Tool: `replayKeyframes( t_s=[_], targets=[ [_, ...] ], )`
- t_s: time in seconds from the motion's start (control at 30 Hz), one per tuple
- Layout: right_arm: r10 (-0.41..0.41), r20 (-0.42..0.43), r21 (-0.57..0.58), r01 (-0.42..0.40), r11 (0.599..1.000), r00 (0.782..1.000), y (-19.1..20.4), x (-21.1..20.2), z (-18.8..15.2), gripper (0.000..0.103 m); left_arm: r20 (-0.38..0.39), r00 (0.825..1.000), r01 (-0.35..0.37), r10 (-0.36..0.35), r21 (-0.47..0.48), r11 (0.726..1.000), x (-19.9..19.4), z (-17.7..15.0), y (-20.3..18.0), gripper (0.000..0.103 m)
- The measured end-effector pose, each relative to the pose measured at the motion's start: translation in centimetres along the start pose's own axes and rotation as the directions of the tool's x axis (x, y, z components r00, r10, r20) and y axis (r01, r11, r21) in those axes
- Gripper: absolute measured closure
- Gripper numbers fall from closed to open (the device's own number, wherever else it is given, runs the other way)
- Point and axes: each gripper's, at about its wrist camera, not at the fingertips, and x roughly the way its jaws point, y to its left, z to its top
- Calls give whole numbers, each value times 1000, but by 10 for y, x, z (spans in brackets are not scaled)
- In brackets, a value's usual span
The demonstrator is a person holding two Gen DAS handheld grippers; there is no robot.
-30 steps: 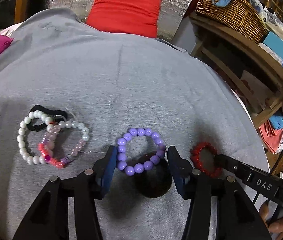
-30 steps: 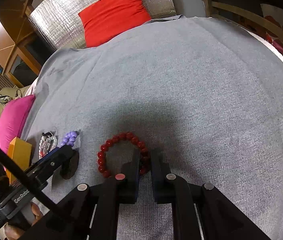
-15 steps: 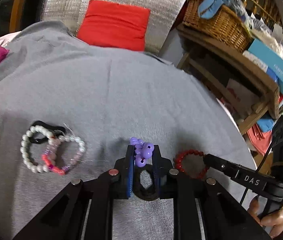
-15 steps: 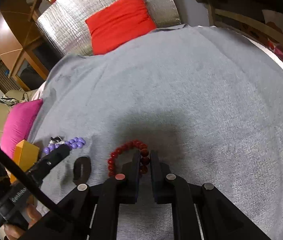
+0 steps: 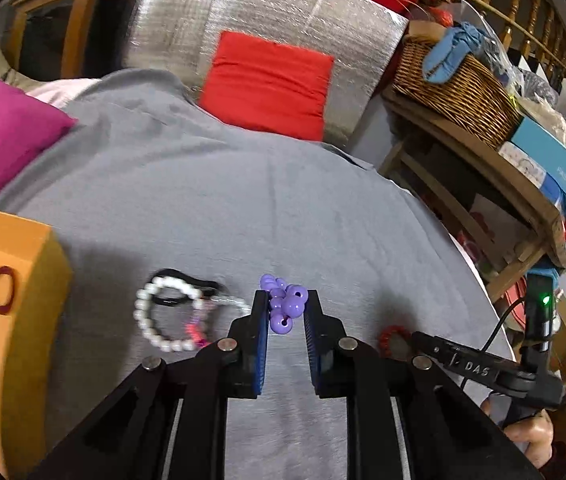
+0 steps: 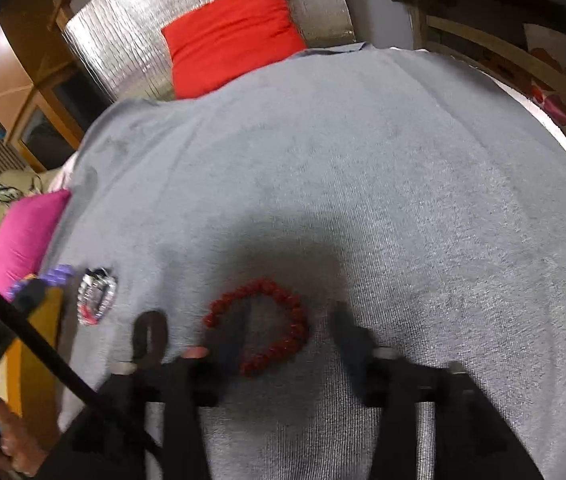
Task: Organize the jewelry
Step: 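Carry the red and purple bead bracelets with both tools over the orange tray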
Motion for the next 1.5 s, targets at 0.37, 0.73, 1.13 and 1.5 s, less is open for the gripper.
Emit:
replayKeyframes(
  t_s=[0.37,0.73,1.13,1.5],
  targets=[
    [-88,75,-81,94,992,993,26,0,-4,93,93,989,-109,114,-55,992,-69,15,45,85],
    [219,177,-188,-186,964,959,114,-66,-20,93,106,972,-191,210,-168,967,-123,15,114,85],
    [450,-79,-317,-450,835,890,286,-52,-46,93,11,956,-278,292,-273,921,-132,9,192,85],
    [432,-233,-289,-486,825,871,357,6,-51,93,-111,953,-304,283,-376,876,-100,-7,253,85]
  ],
)
